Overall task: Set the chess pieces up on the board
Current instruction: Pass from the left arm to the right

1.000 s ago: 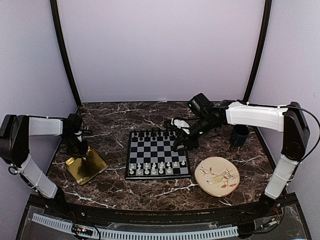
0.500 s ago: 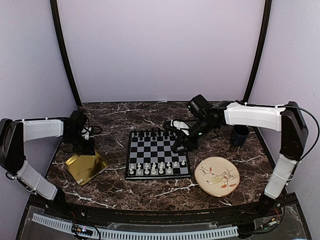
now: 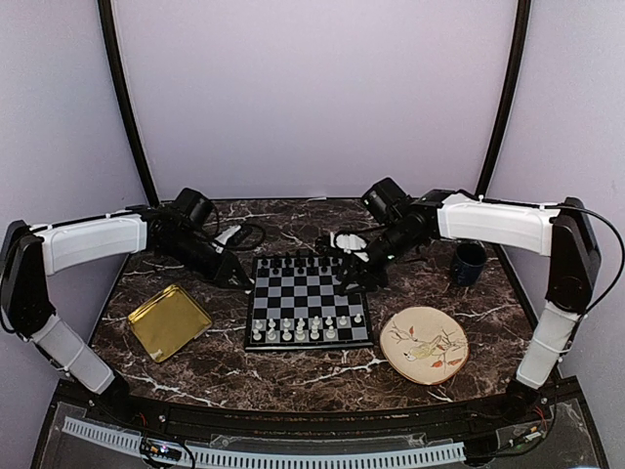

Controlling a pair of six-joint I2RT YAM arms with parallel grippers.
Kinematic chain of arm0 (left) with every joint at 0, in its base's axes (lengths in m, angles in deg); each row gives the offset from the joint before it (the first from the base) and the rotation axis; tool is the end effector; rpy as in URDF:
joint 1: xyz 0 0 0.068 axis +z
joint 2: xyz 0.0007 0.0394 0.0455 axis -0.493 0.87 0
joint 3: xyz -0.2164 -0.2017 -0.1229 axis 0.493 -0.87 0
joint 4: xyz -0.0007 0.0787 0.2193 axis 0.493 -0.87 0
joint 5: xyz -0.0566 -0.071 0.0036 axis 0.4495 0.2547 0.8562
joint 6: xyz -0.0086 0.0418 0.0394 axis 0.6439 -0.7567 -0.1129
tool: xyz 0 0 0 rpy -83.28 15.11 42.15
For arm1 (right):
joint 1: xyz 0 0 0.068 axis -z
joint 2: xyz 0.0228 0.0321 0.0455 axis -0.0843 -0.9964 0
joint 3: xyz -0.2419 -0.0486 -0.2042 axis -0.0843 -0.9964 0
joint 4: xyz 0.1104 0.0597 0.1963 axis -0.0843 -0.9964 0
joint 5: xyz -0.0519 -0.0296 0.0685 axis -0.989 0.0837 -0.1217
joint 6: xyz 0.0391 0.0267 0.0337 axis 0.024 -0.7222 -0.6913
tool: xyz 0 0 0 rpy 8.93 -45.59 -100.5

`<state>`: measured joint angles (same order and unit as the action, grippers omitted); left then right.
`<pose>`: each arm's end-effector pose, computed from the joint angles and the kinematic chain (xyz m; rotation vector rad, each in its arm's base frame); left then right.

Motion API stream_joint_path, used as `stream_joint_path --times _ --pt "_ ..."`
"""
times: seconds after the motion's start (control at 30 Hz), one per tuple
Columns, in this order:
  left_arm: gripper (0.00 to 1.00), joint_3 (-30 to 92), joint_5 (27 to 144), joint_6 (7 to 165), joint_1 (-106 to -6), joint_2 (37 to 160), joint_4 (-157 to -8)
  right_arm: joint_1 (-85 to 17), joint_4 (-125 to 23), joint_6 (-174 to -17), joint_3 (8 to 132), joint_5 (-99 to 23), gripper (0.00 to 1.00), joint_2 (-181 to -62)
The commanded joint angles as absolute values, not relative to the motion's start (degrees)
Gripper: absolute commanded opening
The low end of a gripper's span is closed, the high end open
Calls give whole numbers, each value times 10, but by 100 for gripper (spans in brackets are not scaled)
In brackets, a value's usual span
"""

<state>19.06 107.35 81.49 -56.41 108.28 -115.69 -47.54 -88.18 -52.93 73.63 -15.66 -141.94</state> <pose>0.2358 -0.1427 0.2988 0.6592 2.5077 -0.8909 0.2486 0.2580 0.3006 -1.7628 1.8533 0.7275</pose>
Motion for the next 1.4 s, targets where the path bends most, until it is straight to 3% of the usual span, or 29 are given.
stream_joint_path --times 0.0,0.23,0.47,0.8,1.27,1.37 --pt "13 238 1212 787 -594 1150 -1168 -501 -892 -441 793 -213 39 -1417" --pt "14 323 1307 756 -626 1257 -1185 -558 -850 -389 844 -295 40 -1464" --pt "15 384 1395 730 -630 1324 -1216 -610 -832 -334 855 -374 47 -1502" --pt "15 412 1424 700 -636 1349 -1252 -625 -823 -330 855 -402 47 -1514" --pt "15 414 1435 693 -644 1363 -1273 -651 -803 -335 843 -428 36 -1524" --pt "15 416 1433 699 -644 1366 -1272 -656 -803 -338 839 -429 30 -1523"
